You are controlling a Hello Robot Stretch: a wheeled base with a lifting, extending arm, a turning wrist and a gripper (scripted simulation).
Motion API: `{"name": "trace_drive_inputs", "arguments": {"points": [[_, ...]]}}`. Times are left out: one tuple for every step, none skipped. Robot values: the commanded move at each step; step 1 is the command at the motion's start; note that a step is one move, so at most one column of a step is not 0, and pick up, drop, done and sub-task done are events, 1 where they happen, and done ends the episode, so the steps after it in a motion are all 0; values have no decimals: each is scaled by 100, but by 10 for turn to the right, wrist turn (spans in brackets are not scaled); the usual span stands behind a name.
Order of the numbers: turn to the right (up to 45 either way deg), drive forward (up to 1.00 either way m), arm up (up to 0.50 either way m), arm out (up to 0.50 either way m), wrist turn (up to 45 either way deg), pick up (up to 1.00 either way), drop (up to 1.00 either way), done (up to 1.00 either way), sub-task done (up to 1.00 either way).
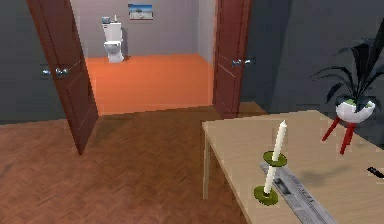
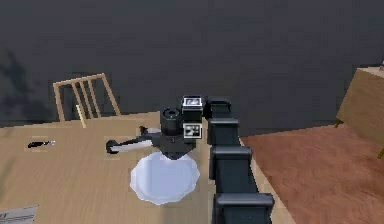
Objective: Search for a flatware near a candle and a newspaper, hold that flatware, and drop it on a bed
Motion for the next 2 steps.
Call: {"name": "trace_drive_inputs", "arguments": {"points": [[0,0,0,0,120,0,0,0,0],[0,0,-30,0,0,0,0,0,0]]}}
